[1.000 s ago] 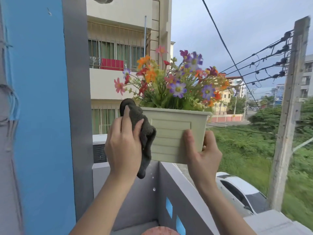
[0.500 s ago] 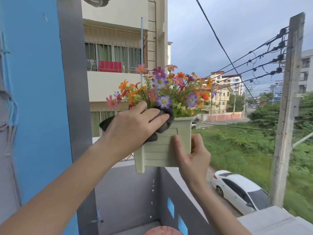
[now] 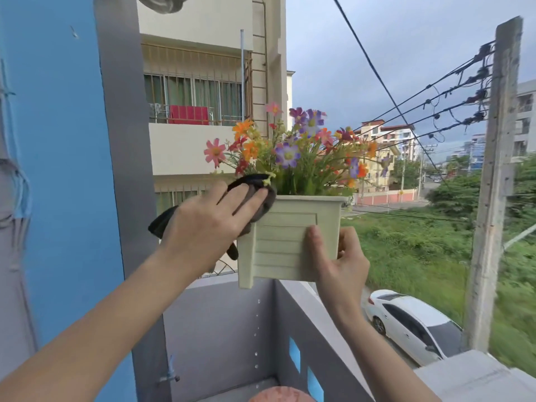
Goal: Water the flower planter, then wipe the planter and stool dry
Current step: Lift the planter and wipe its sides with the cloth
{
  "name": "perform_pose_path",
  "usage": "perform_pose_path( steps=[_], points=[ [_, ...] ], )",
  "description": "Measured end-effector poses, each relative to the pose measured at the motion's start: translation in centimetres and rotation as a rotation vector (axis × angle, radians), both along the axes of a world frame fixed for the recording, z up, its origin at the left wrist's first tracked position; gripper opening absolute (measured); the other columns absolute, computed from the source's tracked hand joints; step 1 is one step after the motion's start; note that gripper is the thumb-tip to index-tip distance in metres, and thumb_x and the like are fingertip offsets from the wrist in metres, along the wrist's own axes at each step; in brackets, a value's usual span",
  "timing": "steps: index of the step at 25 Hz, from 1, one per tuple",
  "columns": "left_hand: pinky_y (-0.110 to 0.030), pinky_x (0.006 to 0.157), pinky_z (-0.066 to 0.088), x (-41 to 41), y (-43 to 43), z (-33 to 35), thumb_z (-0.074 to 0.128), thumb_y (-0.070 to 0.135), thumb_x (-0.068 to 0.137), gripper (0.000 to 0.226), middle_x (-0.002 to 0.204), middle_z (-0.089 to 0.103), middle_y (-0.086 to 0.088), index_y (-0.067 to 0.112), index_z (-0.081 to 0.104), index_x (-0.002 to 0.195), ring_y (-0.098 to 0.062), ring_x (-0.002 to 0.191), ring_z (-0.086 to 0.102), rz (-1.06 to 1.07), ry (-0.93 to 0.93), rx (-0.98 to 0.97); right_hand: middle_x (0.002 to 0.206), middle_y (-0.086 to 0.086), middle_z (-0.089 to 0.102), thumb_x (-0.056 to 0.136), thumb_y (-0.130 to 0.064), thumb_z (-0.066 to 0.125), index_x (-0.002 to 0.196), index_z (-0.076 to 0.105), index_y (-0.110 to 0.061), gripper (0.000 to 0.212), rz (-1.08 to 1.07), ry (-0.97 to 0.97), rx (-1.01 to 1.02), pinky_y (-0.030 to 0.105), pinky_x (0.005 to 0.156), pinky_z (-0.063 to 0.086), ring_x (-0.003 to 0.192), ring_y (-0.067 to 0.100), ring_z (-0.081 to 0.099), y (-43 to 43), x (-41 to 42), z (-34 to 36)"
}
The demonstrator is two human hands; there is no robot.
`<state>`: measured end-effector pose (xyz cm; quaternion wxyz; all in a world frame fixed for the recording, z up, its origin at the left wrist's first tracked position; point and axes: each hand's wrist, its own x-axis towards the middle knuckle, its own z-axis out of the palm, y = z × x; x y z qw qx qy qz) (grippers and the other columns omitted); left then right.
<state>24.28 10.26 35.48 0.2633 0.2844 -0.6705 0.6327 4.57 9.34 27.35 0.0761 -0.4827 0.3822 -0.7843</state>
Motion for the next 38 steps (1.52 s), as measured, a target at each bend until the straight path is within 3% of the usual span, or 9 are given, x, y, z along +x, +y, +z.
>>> perform_pose_path(
  steps=[3,7,12,18,22,26,31,35,38],
  points=[
    [-0.028,0.048,0.041,-2.3,0.0,-2.9,0.025,0.0,0.097,0.046,0.116,0.065,-0.009,0.012,0.055,0.13,-0.025,0.08,0.059,-0.097,0.107,-0.005,0.06,-0.003,0.053,0.079,-0.046,0.064,0.069,0.048,-0.02,0.033,-0.013,0.018,-0.014,0.019,0.051,0.034,0.053,0.004,0.043,0.1,-0.1,0.8],
    [-0.028,0.05,0.043,-3.8,0.5,-7.1,0.032,0.004,0.094,0.044,0.117,0.065,-0.004,0.014,0.053,0.131,-0.021,0.085,0.055,-0.122,0.004,0.115,0.064,0.005,0.055,0.079,-0.05,0.063,0.073,0.051,-0.011,0.041,-0.022,0.004,-0.004,0.028,0.054,0.036,0.055,0.005,0.041,0.1,-0.8,1.2],
    [-0.032,0.055,0.048,-3.6,0.0,-5.8,0.022,0.002,0.094,0.047,0.121,0.062,-0.011,0.009,0.047,0.134,-0.026,0.088,0.042,-0.151,0.359,0.097,0.067,0.005,0.058,0.079,-0.053,0.063,0.074,0.052,-0.015,0.04,-0.019,0.034,0.003,0.031,0.056,0.038,0.057,0.007,0.043,0.4,-0.9,0.9],
    [-0.029,0.052,0.048,-5.6,0.6,-10.3,0.028,0.003,0.093,0.044,0.106,0.066,0.001,0.018,0.054,0.124,-0.02,0.09,0.047,-0.203,0.096,0.202,0.069,0.012,0.057,0.076,-0.06,0.059,0.073,0.051,-0.014,0.047,-0.041,-0.008,0.001,0.038,0.058,0.04,0.057,0.01,0.043,0.4,-1.9,1.4],
    [-0.035,0.064,0.053,-5.0,0.1,-6.8,0.028,0.007,0.097,0.044,0.126,0.061,-0.003,0.017,0.042,0.136,-0.025,0.092,0.043,-0.228,0.394,0.115,0.069,0.008,0.058,0.076,-0.06,0.059,0.074,0.051,-0.015,0.046,-0.038,0.046,0.012,0.039,0.058,0.042,0.06,0.015,0.048,0.6,-2.0,1.0],
    [-0.036,0.063,0.052,-7.3,1.2,-6.1,0.021,0.01,0.099,0.045,0.13,0.059,0.003,0.021,0.045,0.136,-0.025,0.094,0.043,-0.256,0.329,0.134,0.067,0.001,0.057,0.077,-0.057,0.06,0.073,0.051,-0.017,0.041,0.018,0.053,-0.023,0.032,0.054,0.039,0.057,0.007,0.045,0.9,-1.3,0.2],
    [-0.038,0.07,0.049,-4.8,0.9,-7.2,0.043,0.008,0.093,0.045,0.128,0.06,0.002,0.022,0.047,0.135,-0.027,0.095,0.045,-0.205,0.378,0.11,0.07,0.004,0.057,0.076,-0.059,0.061,0.072,0.051,-0.016,0.044,0.019,0.032,-0.012,0.037,0.055,0.041,0.059,0.009,0.045,1.0,-1.4,0.7],
    [-0.033,0.061,0.05,-5.2,1.6,-11.0,0.026,0.002,0.094,0.047,0.118,0.064,0.003,0.022,0.05,0.129,-0.024,0.093,0.046,-0.193,0.241,0.189,0.063,-0.01,0.054,0.077,-0.057,0.062,0.073,0.051,-0.016,0.042,0.029,0.006,-0.023,0.034,0.055,0.042,0.059,0.007,0.046,0.8,-1.8,1.5],
    [-0.038,0.072,0.053,-3.4,0.8,-8.2,0.042,0.0,0.089,0.049,0.126,0.059,-0.006,0.017,0.047,0.135,-0.025,0.092,0.044,-0.268,0.519,0.252,0.062,-0.016,0.052,0.079,-0.053,0.064,0.073,0.05,-0.014,0.042,0.029,0.02,-0.048,0.023,0.054,0.036,0.057,0.003,0.041,0.8,-1.9,1.6]
  ],
)
